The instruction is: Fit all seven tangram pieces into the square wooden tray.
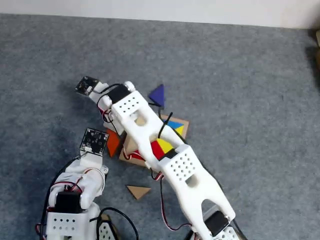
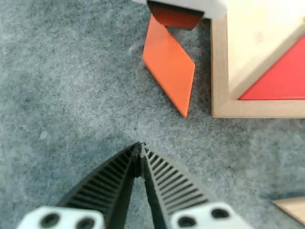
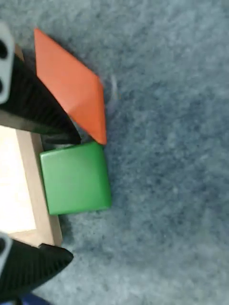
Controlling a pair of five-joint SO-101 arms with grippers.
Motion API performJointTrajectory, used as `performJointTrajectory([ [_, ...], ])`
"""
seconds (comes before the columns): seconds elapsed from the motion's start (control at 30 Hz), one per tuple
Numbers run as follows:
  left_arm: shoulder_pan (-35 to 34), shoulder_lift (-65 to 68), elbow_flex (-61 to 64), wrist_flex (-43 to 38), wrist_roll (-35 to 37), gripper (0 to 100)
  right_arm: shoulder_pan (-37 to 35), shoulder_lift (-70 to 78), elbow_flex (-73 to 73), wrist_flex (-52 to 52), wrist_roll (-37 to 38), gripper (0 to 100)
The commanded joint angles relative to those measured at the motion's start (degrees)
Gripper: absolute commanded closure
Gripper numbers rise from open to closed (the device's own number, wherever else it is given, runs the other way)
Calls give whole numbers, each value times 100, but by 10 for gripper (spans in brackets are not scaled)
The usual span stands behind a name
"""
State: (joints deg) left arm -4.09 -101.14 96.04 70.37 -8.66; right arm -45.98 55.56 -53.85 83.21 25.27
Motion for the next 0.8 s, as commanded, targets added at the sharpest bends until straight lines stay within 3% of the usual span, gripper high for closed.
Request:
performJointTrajectory([
  [0.0,-75,-303,119,35,-44,994,-92,-92,-259,-110,-26,677],
  [0.3,-75,-303,119,35,-44,994,-189,-13,-189,4,360,689],
  [0.6,-75,-303,119,35,-44,994,-57,488,-242,22,651,902],
  [0.77,-75,-303,119,35,-44,994,57,347,-1095,453,651,990],
])
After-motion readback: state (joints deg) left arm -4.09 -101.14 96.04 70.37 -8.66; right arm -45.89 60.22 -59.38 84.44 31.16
